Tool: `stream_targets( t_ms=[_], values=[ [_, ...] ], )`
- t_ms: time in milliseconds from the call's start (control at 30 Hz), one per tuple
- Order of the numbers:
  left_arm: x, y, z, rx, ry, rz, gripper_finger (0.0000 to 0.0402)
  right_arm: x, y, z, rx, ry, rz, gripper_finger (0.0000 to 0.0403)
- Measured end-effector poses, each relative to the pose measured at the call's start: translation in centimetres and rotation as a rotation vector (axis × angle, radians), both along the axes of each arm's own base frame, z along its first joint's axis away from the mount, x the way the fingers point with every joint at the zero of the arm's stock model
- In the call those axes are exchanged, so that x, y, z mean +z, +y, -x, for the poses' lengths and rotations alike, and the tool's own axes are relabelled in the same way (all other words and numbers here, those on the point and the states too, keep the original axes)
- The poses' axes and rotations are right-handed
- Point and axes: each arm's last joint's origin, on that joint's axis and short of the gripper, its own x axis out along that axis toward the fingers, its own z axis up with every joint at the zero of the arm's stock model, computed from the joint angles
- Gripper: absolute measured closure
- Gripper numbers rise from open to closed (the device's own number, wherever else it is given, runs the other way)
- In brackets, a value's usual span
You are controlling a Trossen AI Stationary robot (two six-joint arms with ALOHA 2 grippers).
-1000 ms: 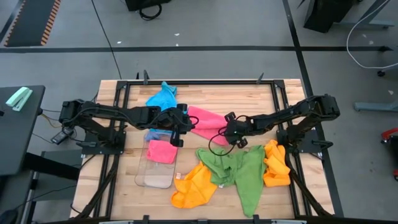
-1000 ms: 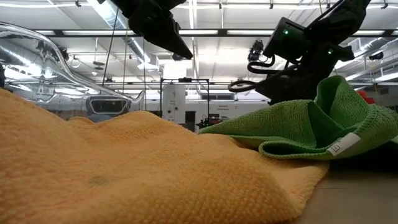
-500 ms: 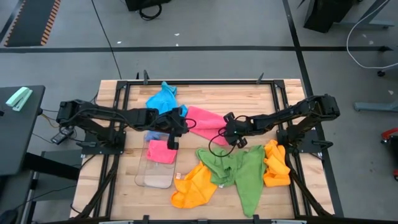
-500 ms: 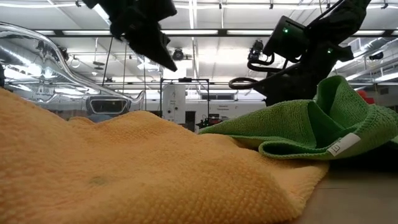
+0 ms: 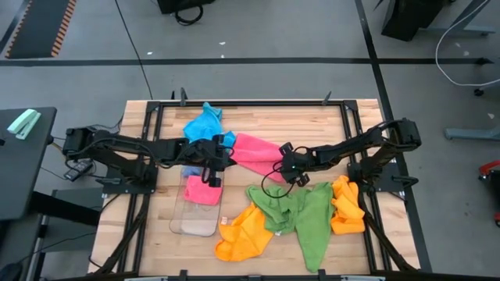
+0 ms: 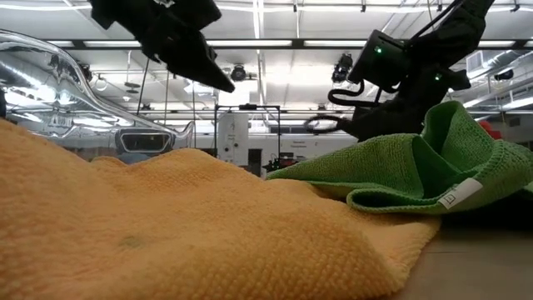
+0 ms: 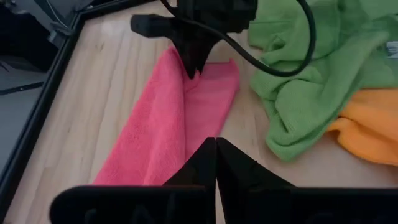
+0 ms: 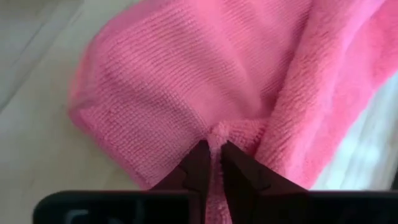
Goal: Fold microfiber towels
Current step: Fold the pink microfiber cloth
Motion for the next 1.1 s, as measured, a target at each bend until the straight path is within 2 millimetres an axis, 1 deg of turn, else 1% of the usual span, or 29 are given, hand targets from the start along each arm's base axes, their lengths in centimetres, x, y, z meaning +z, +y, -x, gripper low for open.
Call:
stream_targets(
  t_ms=[67,133,267,433,633,933,1100],
  values=[
    [0.5,0.0,0.2,0.002,-0.035,0.007,0.0378,0.2,-0.1,0.0,-0.014,-0.010,-0.005,0.0360],
    [0.6,0.0,0.7,0.009,-0.026,0.016,0.0378,0.2,-0.1,0.0,-0.023,-0.014,-0.010,0.0361],
    [1.0,0.0,0.9,0.010,-0.047,0.018,0.0390,0.3,-0.2,0.1,-0.036,-0.009,-0.008,0.0361],
    [1.0,0.0,0.9,0.010,-0.044,0.018,0.0393,0.9,-0.2,0.3,-0.040,-0.018,0.004,0.0361],
    [1.1,0.0,0.9,0.009,-0.051,0.018,0.0373,1.1,-0.2,0.6,-0.043,-0.010,0.002,0.0361],
    [1.1,0.0,0.9,0.006,-0.047,0.012,0.0393,1.5,-0.2,0.8,-0.060,-0.021,-0.021,0.0361],
    [1.1,0.0,0.9,0.005,-0.046,0.010,0.0382,1.4,-0.2,0.8,-0.069,-0.024,-0.053,0.0361]
  ],
)
